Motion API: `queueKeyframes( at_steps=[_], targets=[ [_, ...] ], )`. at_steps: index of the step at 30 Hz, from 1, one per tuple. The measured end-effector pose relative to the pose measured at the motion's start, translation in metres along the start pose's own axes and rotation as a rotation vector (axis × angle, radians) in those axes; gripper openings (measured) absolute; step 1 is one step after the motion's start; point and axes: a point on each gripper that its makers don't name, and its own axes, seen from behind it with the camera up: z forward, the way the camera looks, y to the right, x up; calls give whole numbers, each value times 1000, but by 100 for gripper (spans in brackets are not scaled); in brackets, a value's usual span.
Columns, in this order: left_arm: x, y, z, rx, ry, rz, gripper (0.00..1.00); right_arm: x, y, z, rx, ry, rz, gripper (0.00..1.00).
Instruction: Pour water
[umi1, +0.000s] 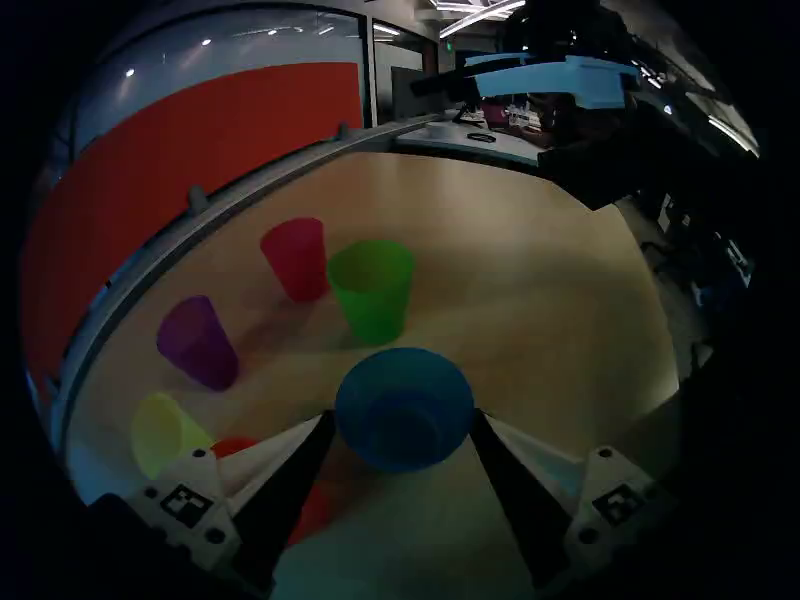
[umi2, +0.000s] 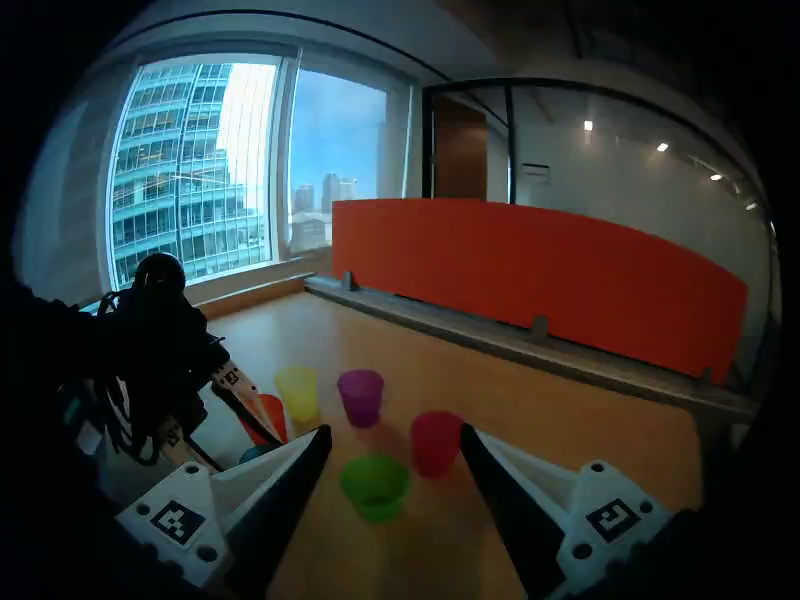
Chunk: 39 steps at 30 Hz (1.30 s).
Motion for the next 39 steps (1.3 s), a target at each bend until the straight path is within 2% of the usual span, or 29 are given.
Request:
queueKeyframes(
  at_steps=[20, 32, 39],
  targets=[
    [0, 0, 16, 19, 7, 16, 91, -4, 6, -4, -9, 2, 9, 99],
    [2, 6, 7, 14, 18, 32, 87, -1, 4, -5, -10, 7, 11, 99],
    [14, 5, -9, 20, 57, 11, 86, 3, 2, -7, -10, 12, 7, 99]
  ],
)
